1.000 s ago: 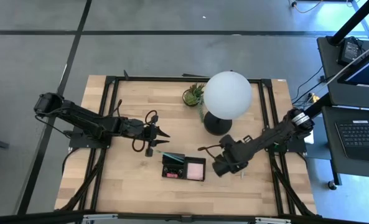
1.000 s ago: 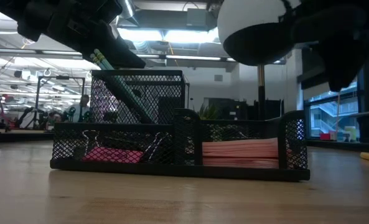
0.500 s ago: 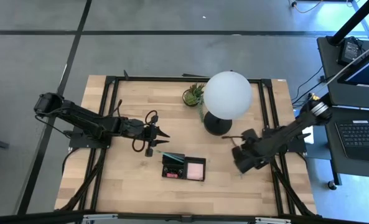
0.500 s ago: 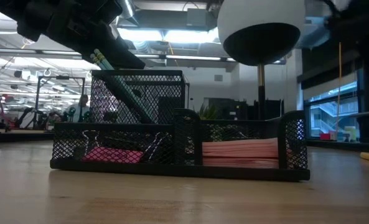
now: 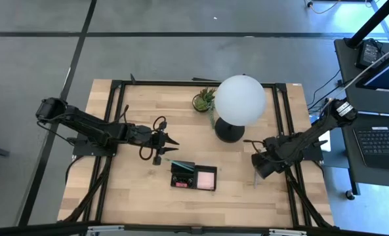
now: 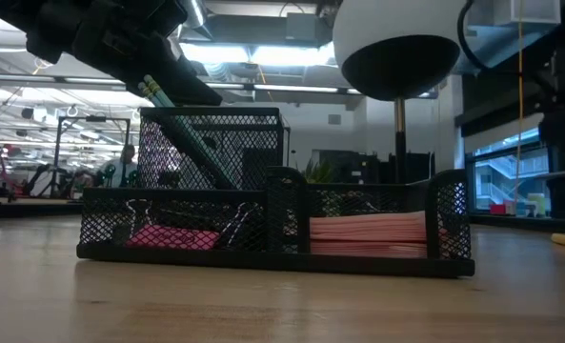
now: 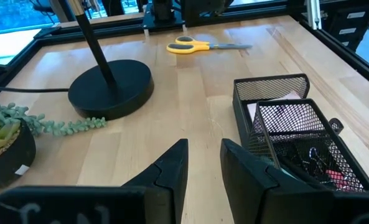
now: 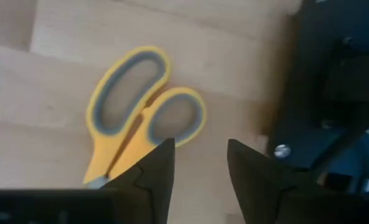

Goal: Pick and place office supplies into organizer
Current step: Put the scissors into the desk organizer

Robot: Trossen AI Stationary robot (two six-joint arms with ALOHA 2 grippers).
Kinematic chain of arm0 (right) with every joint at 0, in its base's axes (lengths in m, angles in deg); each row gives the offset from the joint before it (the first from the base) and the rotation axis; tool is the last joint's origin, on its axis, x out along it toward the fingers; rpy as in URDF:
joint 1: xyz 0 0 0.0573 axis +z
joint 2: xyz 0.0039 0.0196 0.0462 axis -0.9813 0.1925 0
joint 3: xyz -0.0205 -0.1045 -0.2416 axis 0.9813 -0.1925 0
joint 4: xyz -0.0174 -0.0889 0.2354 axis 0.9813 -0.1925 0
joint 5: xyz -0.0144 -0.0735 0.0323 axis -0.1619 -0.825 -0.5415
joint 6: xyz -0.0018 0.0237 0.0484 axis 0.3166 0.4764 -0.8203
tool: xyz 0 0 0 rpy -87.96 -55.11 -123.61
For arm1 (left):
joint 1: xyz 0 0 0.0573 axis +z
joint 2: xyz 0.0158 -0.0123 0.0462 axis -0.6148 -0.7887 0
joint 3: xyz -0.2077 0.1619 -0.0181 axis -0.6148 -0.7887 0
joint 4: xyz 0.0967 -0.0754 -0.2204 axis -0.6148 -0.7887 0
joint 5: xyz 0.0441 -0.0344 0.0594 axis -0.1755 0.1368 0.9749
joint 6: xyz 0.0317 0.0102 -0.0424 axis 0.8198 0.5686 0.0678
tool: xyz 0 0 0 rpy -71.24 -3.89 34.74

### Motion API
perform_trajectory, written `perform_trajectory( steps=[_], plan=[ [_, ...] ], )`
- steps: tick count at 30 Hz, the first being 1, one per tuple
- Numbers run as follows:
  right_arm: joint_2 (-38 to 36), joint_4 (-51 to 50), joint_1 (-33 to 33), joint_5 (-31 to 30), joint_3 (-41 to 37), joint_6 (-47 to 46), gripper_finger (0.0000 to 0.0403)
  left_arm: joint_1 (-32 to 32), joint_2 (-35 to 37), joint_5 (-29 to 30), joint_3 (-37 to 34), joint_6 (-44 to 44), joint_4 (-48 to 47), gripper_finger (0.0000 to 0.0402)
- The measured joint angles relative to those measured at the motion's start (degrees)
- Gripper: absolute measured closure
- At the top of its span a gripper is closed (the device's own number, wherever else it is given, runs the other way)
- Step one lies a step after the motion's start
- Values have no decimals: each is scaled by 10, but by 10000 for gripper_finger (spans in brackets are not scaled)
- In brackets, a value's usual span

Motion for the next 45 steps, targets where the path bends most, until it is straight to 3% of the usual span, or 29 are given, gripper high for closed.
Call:
perform_trajectory(
  steps=[27, 31, 45],
  plan=[
    [6, 59, -2, -6, 1, -137, 254, 0, 0, 0, 0, 4, -1, 311],
    [17, 59, -3, -51, 1, -148, 254, 0, 0, 0, 0, 4, -4, 313],
    [84, 95, -39, -49, 1, -165, 254, 0, 0, 0, 0, 4, -14, 315]
  ],
)
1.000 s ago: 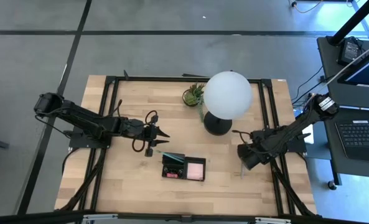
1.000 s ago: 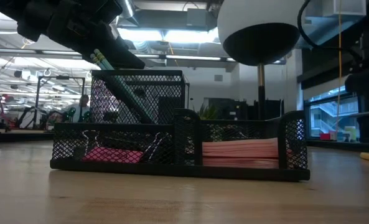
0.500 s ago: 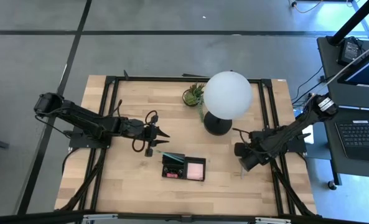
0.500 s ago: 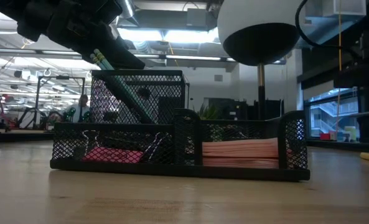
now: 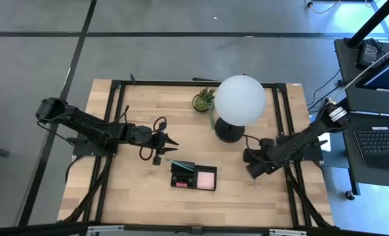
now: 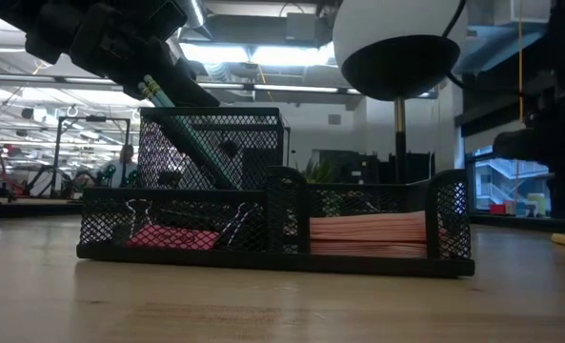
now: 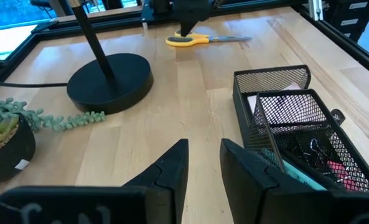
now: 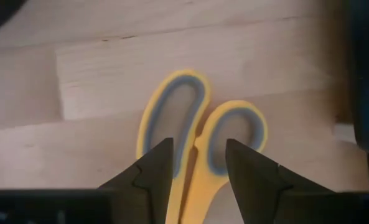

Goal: Pick and place office supplies into organizer
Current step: Put the scissors into the desk organizer

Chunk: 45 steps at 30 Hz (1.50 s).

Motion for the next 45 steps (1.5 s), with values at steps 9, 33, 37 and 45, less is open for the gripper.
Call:
perform_trajectory(
  steps=[9, 33, 37, 45],
  plan=[
    [65, 34, -22, 39, 3, 0, 253, 0, 0, 0, 0, 0, -5, 316],
    [71, 43, -23, 38, 0, 135, 254, 0, 0, 0, 0, 0, -9, 314],
    [72, 45, -23, 37, 6, 137, 254, 0, 0, 0, 0, 0, -9, 315],
    [73, 78, -23, 39, 23, 162, 254, 0, 0, 0, 0, -3, -8, 316]
  ],
)
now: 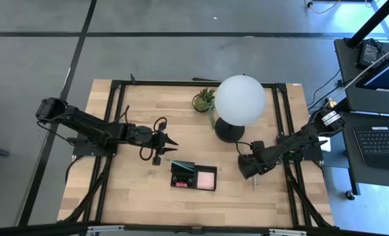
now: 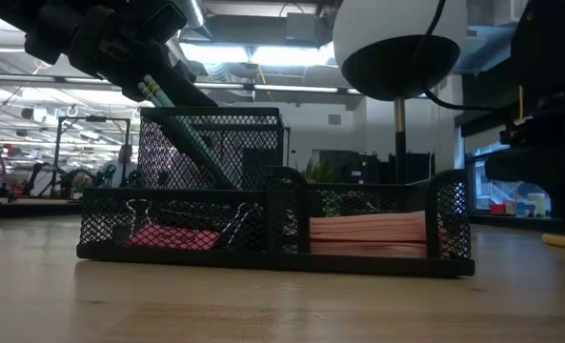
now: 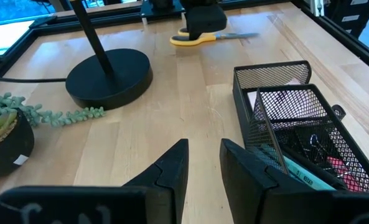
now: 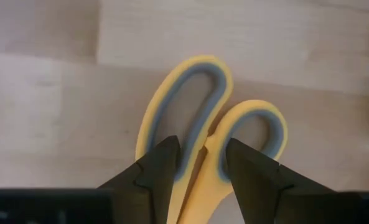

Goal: Pick and place office supplies into organizer
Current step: Put the scissors into the desk organizer

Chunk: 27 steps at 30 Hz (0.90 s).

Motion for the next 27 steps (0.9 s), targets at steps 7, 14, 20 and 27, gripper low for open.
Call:
perform_trajectory(
  steps=[7, 14, 20, 27],
  plan=[
    [-1, 40, 0, -4, 1, 96, 254, 0, 0, 0, 0, -2, 0, 316],
    [-1, 73, 0, -7, 2, 257, 254, 0, 0, 0, 0, -2, 0, 315],
    [-1, 115, 0, -17, 2, 405, 254, 0, 0, 0, 0, -2, 0, 315],
    [1, 218, -10, -33, 2, 494, 253, 0, 0, 0, 0, -2, 0, 316]
  ],
)
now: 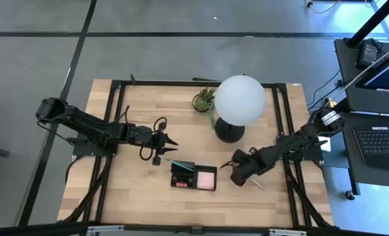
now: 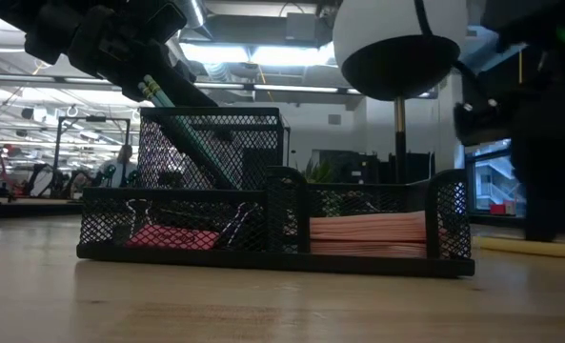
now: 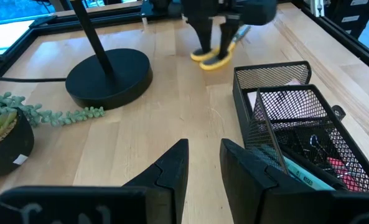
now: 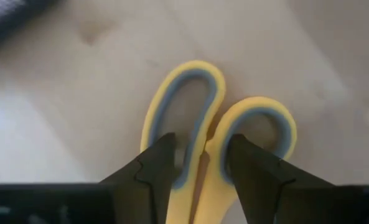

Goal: Pick and place office supplies into organizer
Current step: Put the scissors into the desk organizer

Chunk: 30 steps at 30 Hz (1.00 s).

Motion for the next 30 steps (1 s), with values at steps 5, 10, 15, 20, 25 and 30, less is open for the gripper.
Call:
perform_trajectory(
  steps=[5, 10, 15, 20, 25, 30],
  plan=[
    [13, 77, -4, -5, 0, 93, 253, 0, 0, 0, 0, 0, 0, 316],
    [48, 101, -13, -11, 5, 117, 253, 0, 0, 0, 0, 0, 0, 316],
    [55, 102, -14, -24, 6, 105, 253, 0, 0, 0, 0, 0, 0, 316],
    [49, 97, -15, -23, 9, 34, 254, 0, 0, 0, 0, 0, 0, 316],
    [49, 90, -16, -23, 12, -9, 254, 0, 0, 0, 0, 0, 0, 316],
    [52, 82, -15, -23, 13, 15, 254, 0, 0, 0, 0, 0, 0, 315]
  ],
)
